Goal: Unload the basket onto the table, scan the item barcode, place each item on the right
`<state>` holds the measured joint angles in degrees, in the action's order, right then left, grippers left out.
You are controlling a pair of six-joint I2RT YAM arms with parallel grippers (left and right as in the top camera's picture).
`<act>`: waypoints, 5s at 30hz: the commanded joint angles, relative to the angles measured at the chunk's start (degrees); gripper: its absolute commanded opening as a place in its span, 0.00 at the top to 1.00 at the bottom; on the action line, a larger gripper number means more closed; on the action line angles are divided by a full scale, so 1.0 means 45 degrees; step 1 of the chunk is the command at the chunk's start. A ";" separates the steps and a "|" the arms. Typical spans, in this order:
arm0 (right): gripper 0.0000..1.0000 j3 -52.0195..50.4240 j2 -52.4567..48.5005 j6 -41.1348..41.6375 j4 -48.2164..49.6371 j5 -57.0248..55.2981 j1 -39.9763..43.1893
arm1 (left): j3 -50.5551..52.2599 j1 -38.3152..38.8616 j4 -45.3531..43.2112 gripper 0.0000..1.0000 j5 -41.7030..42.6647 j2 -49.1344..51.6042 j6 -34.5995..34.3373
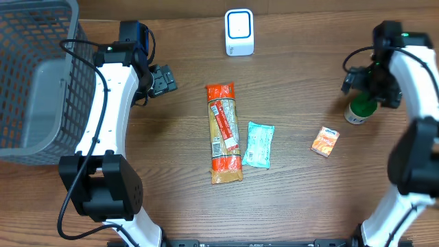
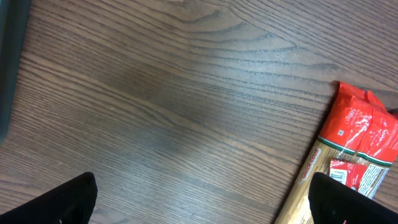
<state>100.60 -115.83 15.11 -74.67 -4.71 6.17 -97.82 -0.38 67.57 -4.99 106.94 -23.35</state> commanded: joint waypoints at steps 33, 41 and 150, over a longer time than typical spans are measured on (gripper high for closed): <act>0.96 -0.8971 0.4396 0.1457 0.3526 0.2273 -0.0136 | -0.0204 0.0015 -0.0024 0.00 -0.0015 -0.0291 0.0248; 0.95 -0.9666 0.4381 0.1462 0.5071 0.2506 -0.1389 | -0.0204 0.0015 -0.0024 0.00 -0.0015 -0.0291 0.0248; 0.61 -1.0496 0.5144 0.0913 0.7767 0.4104 -0.2866 | -0.0204 0.0015 -0.0024 0.00 -0.0015 -0.0291 0.0248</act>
<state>51.88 -93.91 20.62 -39.77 12.25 -6.79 -97.82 -0.38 67.55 -4.99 106.94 -23.35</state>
